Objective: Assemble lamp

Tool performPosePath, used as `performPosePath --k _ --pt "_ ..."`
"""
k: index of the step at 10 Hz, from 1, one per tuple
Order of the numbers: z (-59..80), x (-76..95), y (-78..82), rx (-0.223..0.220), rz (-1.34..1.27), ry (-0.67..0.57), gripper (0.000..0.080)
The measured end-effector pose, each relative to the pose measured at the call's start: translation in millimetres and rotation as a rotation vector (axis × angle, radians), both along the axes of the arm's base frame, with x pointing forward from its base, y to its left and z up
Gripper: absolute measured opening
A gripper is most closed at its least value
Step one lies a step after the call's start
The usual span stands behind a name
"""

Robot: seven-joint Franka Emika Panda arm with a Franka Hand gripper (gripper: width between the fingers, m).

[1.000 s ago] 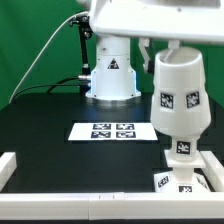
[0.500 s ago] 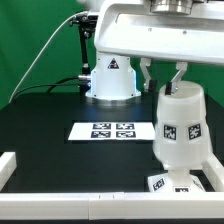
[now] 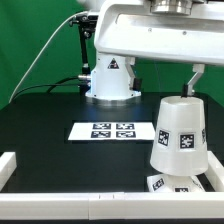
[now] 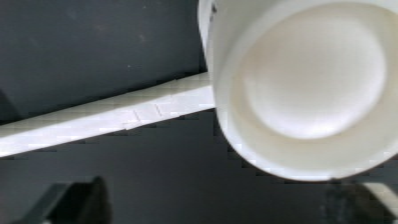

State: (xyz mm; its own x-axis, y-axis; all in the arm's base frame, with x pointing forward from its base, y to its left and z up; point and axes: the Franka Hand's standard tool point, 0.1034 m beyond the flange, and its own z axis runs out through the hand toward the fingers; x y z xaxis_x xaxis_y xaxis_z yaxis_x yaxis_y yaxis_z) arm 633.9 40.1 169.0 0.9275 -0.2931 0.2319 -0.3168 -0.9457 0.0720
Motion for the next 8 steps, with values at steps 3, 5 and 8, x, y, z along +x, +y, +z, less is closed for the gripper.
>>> performPosePath --k 3,5,8 --pt "37.3 -2.4 4.1 0.098 -0.002 -0.004 0.0698" --pt "38.2 -2.7 4.6 0.105 -0.007 -0.004 0.0698" --pt "37.9 -2.7 4.8 0.105 -0.006 -0.004 0.0699"
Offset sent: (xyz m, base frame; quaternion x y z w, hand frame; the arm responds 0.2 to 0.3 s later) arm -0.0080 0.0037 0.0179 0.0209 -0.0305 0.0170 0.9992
